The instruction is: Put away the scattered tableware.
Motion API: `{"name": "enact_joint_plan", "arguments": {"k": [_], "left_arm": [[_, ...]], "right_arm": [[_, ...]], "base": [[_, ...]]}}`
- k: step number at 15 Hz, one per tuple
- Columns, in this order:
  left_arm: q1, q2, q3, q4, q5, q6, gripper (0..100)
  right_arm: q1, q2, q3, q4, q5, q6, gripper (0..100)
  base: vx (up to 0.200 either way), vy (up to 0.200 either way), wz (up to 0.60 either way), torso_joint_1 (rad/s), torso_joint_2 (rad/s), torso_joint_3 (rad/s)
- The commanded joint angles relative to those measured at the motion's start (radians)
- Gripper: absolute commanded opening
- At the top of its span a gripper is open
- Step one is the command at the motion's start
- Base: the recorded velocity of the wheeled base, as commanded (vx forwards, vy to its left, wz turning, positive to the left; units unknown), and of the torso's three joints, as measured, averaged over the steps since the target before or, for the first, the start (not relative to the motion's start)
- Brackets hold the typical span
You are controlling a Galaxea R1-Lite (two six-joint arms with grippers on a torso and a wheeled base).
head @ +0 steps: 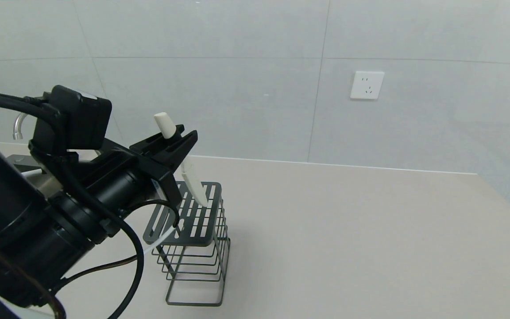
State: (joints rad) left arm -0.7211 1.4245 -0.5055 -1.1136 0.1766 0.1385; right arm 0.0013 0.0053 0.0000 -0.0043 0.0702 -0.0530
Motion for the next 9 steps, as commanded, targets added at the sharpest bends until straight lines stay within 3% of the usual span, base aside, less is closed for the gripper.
{"name": "enact_joint_plan", "arguments": {"k": [1,4,5,6,9], "left_arm": [[0.002,0.016,-0.021,0.000,0.000,0.001,0],[0.002,0.048,-0.041,-0.003,0.003,0.009,0],[0.005,0.067,-0.044,-0.023,0.009,0.052,0],[0.005,0.073,-0.044,-0.031,0.014,0.059,0],[0.005,0.077,-0.044,-0.034,0.018,0.061,0]], "right_arm": [[0.000,0.004,0.000,0.000,0.000,-0.001,100],[0.000,0.004,0.000,-0.002,0.000,-0.002,100],[0.000,0.004,0.000,-0.003,0.000,-0.002,100],[0.000,0.004,0.000,-0.002,0.000,-0.001,100],[0.000,0.004,0.000,-0.003,-0.001,-0.002,100]], "base": [[0.000,0.000,0.00,0.000,0.00,0.000],[0.000,0.000,0.00,0.000,0.00,0.000],[0.000,0.000,0.00,0.000,0.00,0.000],[0.000,0.000,0.00,0.000,0.00,0.000],[0.000,0.000,0.00,0.000,0.00,0.000]]}}
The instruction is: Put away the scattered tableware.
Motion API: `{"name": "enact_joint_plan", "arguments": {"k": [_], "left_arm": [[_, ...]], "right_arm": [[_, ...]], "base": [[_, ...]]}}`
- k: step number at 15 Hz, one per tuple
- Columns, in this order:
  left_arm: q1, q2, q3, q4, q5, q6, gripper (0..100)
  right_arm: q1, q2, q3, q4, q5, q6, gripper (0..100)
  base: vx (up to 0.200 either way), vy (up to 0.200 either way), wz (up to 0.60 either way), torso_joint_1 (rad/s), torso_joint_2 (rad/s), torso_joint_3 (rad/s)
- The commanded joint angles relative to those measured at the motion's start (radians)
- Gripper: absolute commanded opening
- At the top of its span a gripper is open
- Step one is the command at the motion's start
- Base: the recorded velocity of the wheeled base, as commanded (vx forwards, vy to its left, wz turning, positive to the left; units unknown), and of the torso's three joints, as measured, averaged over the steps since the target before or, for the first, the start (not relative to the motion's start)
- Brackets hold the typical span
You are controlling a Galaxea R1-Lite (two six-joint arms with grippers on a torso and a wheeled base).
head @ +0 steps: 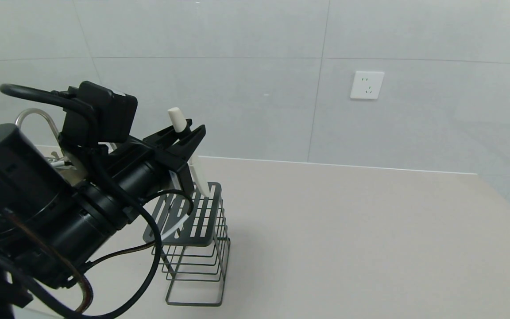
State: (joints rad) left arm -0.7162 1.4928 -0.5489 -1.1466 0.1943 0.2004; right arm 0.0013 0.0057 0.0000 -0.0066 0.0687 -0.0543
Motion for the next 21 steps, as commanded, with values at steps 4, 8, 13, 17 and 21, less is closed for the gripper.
{"name": "enact_joint_plan", "arguments": {"k": [4,8,13,17,21], "left_arm": [[-0.008,0.023,-0.025,-0.001,0.001,0.001,0],[-0.003,0.030,-0.020,-0.001,0.001,0.001,0],[0.000,0.034,-0.005,-0.001,0.001,-0.001,0],[0.000,0.041,0.004,-0.001,0.001,0.001,0],[0.004,0.067,0.015,-0.001,0.001,-0.004,0]], "right_arm": [[0.000,0.003,0.000,0.000,0.000,0.001,100],[0.000,0.003,0.000,0.000,0.000,-0.001,100],[0.000,0.003,0.000,0.000,0.000,0.001,100],[0.000,0.003,0.000,0.000,0.000,0.001,100],[0.000,0.003,0.000,0.000,0.000,-0.001,100]], "base": [[0.000,0.000,0.00,0.000,0.00,0.000],[0.000,0.000,0.00,0.000,0.00,0.000],[0.000,0.000,0.00,0.000,0.00,0.000],[0.000,0.000,0.00,0.000,0.00,0.000],[0.000,0.000,0.00,0.000,0.00,0.000]]}}
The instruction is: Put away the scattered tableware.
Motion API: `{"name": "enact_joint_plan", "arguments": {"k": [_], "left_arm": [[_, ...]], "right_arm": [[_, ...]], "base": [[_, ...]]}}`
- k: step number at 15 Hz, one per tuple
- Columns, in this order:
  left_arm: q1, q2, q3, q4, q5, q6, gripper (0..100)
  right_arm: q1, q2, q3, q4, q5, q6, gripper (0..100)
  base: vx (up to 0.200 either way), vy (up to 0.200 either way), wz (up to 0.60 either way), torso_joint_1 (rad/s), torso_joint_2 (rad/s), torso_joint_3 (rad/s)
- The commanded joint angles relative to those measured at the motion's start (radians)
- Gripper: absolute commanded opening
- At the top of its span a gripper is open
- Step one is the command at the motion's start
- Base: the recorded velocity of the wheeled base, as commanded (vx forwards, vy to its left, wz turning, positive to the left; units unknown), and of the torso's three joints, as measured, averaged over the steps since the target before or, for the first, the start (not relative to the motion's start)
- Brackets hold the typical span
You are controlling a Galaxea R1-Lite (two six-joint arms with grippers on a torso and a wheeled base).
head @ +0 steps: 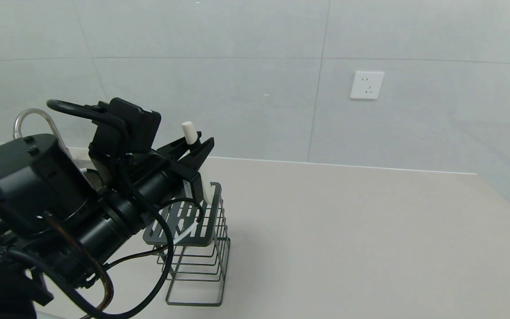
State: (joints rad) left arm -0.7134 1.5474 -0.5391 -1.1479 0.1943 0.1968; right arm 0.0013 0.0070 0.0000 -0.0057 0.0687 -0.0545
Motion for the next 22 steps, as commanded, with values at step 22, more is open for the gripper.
{"name": "enact_joint_plan", "arguments": {"k": [22], "left_arm": [[0.037,0.094,0.093,0.010,-0.012,-0.051,0]], "right_arm": [[0.000,0.002,0.000,0.000,0.000,0.001,100]], "base": [[0.000,0.000,0.00,0.000,0.00,0.000]]}}
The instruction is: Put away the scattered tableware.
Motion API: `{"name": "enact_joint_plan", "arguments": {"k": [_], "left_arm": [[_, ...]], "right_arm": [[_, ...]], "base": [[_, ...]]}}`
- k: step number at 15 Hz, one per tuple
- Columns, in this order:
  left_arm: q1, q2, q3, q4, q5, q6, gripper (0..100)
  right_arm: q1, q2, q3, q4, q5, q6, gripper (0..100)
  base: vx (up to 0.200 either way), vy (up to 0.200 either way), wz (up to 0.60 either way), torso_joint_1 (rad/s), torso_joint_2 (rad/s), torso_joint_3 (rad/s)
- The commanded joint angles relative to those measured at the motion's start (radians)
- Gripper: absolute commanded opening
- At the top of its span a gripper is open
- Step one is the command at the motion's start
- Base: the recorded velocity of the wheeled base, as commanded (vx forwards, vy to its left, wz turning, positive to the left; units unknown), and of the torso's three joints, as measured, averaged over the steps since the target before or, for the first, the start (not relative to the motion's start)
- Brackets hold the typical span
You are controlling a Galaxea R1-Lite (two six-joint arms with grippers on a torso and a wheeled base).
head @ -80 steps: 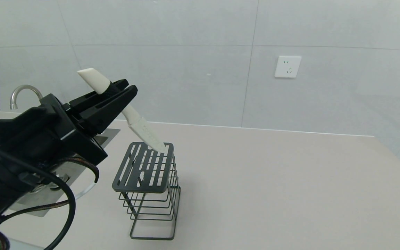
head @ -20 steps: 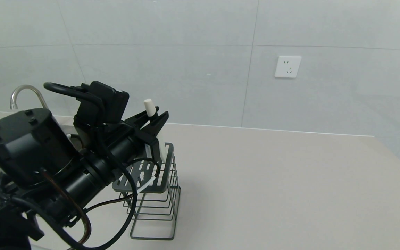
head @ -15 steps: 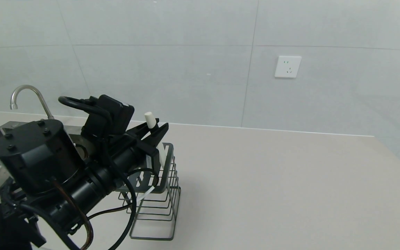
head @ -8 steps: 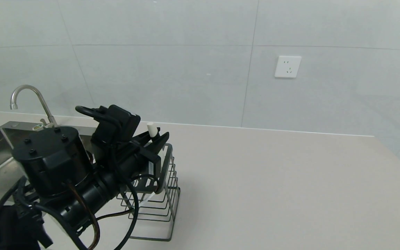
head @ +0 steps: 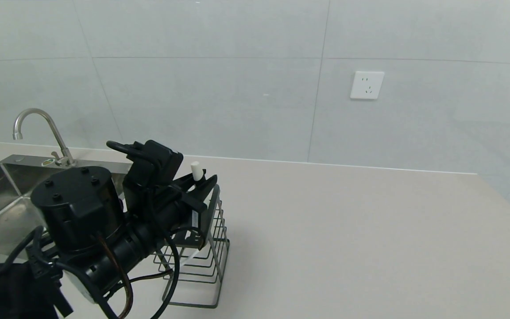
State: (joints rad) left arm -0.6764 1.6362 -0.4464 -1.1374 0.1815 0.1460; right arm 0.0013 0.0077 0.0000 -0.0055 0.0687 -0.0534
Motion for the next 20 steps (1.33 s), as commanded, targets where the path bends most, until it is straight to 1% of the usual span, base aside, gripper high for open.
{"name": "enact_joint_plan", "arguments": {"k": [1,4,5,10,13,14,16,17,18,19,20], "left_arm": [[0.000,0.007,0.002,-0.001,0.000,0.000,0],[0.000,0.007,0.014,-0.002,0.001,0.000,0],[-0.002,0.005,0.031,-0.004,0.000,0.000,100],[0.012,0.001,0.026,-0.002,-0.030,0.000,100],[0.014,-0.018,0.035,0.001,-0.034,0.014,100],[0.014,-0.032,0.041,-0.001,-0.053,0.017,100],[0.014,-0.085,0.077,0.001,-0.131,0.018,100],[0.018,-0.108,0.094,-0.001,-0.160,0.021,100],[0.032,-0.122,0.098,-0.007,-0.188,0.041,100],[0.064,-0.137,0.098,-0.013,-0.254,0.080,100],[0.097,-0.156,0.103,-0.010,-0.326,0.110,100]], "right_arm": [[0.000,0.002,0.000,-0.001,0.000,0.000,100],[0.000,0.002,0.000,-0.001,-0.001,0.000,100],[0.000,0.002,0.000,-0.001,-0.001,0.001,100],[0.000,0.002,0.000,-0.001,0.000,0.001,100],[0.000,0.002,0.000,-0.001,-0.001,0.001,100],[0.000,0.002,0.000,-0.001,-0.001,0.001,100],[0.000,0.002,0.000,-0.001,-0.001,0.003,100],[0.000,0.002,0.000,0.001,-0.001,0.004,100],[0.000,0.002,0.000,0.001,-0.003,0.006,100],[0.000,0.002,0.000,0.001,-0.004,0.014,100],[0.000,0.002,0.000,0.001,-0.004,0.014,100]], "base": [[0.000,0.000,0.00,0.000,0.00,0.000],[0.000,0.000,0.00,0.000,0.00,0.000],[0.000,0.000,0.00,0.000,0.00,0.000],[0.000,0.000,0.00,0.000,0.00,0.000],[0.000,0.000,0.00,0.000,0.00,0.000],[0.000,0.000,0.00,0.000,0.00,0.000],[0.000,0.000,0.00,0.000,0.00,0.000],[0.000,0.000,0.00,0.000,0.00,0.000],[0.000,0.000,0.00,0.000,0.00,0.000],[0.000,0.000,0.00,0.000,0.00,0.000],[0.000,0.000,0.00,0.000,0.00,0.000]]}}
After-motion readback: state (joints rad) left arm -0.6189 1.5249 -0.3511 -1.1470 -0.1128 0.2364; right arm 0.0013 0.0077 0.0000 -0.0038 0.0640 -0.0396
